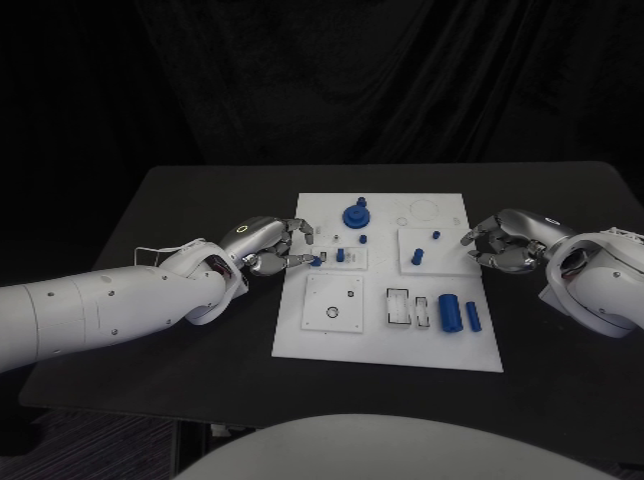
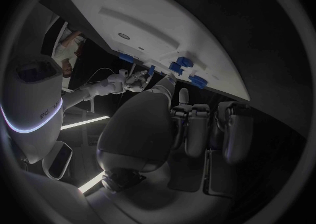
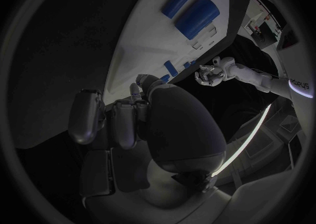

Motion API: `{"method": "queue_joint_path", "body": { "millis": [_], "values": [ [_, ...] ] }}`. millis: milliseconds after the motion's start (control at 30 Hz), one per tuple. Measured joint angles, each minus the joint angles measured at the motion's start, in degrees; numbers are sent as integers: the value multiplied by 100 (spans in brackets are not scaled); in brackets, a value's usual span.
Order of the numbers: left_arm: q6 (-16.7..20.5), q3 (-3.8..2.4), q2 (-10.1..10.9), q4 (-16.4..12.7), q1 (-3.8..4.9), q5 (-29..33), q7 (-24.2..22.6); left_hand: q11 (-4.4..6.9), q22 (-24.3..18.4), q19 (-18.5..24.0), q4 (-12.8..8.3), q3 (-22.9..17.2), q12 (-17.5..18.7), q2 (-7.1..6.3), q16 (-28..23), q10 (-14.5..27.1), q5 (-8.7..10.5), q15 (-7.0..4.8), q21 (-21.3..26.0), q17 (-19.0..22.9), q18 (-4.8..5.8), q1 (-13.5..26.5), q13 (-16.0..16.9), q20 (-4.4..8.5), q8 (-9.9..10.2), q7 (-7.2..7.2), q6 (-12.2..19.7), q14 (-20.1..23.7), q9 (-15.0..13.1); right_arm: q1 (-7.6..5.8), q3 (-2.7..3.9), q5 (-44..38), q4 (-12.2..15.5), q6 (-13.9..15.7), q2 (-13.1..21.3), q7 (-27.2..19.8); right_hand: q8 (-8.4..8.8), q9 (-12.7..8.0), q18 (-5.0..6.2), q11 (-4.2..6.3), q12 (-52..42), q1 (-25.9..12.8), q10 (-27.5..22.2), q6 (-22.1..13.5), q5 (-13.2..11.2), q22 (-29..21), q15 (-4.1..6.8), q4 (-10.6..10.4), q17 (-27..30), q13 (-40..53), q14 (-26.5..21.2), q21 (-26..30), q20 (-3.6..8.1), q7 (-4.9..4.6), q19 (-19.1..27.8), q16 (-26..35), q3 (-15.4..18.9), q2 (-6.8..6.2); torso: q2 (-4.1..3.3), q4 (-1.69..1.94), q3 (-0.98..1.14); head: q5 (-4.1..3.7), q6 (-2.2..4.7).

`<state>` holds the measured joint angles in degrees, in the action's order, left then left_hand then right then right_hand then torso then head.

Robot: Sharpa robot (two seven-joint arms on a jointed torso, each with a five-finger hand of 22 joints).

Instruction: Assemble the parts on the task board

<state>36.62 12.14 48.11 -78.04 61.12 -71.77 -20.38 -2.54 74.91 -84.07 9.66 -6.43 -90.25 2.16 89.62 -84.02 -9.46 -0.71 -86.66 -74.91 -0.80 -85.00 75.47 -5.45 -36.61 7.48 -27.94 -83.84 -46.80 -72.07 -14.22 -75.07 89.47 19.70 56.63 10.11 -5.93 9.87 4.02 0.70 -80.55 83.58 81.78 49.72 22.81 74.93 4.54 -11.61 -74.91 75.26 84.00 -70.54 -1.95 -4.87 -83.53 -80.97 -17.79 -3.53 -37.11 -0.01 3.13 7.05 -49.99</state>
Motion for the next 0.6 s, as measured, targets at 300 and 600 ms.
{"method": "queue_joint_path", "body": {
  "millis": [300, 600],
  "values": [
    [-253, 0, -84, 74, -22, 0, 27, 0, 0, 0, 61, -62, -1, 0, 0, 0, 0, 0, 0, 0, 0, 0, 0, 0, 46, -22, -189, 0, 192, 1, 0, 0, 0, 0, -1, 0, 0, -3, 0, 0, -6, -22, 0, 0, 0, 1, 0, 0, 0, 0, 0, 0, 0, 0, 0, 0, 0, 22, -2, -3, 0, 9, 0],
    [-534, 0, -117, 112, -77, -2, 83, -1, 0, 0, 136, -72, -1, -1, 0, 1, 0, 0, 0, 0, 0, -1, 0, 0, 171, -28, -424, 0, 427, 2, 0, 0, 0, 3, -1, -3, 0, -2, 0, 0, -6, -21, 0, 0, 0, 0, 0, 0, 0, 0, 0, 0, 0, 0, 0, 0, 0, 22, -2, -9, 2, 13, 0]
  ]
}}
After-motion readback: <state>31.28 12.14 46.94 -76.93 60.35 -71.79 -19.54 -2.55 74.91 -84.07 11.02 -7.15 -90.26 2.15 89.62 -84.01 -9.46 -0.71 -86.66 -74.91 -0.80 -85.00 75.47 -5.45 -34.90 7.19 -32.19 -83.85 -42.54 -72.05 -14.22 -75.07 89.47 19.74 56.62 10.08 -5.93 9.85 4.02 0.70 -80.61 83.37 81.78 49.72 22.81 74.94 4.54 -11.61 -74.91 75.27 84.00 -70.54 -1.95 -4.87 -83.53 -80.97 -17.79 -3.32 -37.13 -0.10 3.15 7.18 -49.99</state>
